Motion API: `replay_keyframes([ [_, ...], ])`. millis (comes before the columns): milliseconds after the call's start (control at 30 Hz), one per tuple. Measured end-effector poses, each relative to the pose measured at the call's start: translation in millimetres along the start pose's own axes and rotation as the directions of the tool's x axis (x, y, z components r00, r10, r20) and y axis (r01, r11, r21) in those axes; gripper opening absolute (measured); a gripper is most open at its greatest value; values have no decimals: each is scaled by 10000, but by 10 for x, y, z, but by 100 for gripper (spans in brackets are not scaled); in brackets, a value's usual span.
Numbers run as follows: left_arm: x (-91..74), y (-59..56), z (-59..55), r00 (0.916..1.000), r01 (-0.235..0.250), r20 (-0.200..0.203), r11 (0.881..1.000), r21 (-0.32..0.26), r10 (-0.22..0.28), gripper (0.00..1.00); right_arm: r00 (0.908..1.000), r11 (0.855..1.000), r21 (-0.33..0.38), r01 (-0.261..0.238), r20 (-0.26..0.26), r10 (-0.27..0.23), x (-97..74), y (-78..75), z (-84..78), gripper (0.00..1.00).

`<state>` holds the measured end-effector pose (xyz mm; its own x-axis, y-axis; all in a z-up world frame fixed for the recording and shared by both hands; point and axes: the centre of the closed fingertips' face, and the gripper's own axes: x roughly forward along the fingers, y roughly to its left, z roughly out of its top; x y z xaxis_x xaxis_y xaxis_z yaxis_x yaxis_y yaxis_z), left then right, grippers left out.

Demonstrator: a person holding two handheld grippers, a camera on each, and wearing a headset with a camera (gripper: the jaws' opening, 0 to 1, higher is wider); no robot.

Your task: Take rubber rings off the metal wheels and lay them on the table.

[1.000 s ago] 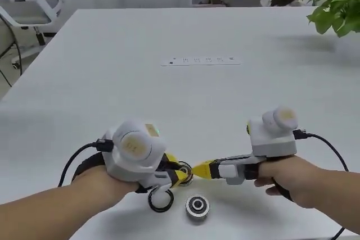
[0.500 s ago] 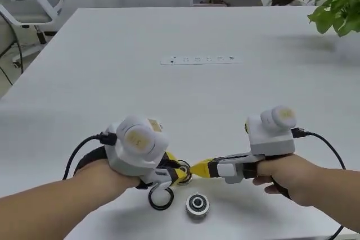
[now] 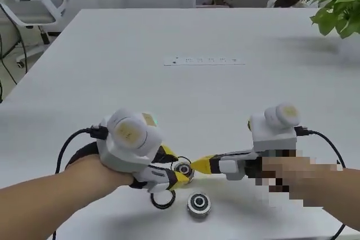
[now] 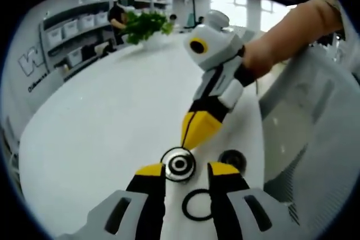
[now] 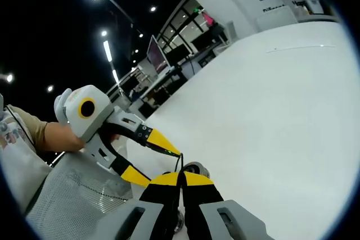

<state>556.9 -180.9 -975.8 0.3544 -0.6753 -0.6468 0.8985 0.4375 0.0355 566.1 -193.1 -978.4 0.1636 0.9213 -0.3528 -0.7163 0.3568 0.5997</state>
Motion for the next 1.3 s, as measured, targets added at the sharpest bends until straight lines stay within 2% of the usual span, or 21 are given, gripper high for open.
replay_keyframes([
  [333,-261,18,43,9979,-81,633,9992,-399,106,37,9997,10000,56,-56,228,55,-17,19,60,0],
  [700,-526,-1,67,9923,-187,1211,9973,-708,272,47,9985,9990,34,-451,314,450,16,150,111,0],
  [933,-663,-29,-1,9905,-244,1325,9961,-852,356,51,9966,9966,44,-821,109,820,89,276,70,0],
  [1300,-829,-11,-192,9890,-561,1296,9918,-1149,709,58,9900,9927,134,-1199,-733,1206,239,422,-110,0],
])
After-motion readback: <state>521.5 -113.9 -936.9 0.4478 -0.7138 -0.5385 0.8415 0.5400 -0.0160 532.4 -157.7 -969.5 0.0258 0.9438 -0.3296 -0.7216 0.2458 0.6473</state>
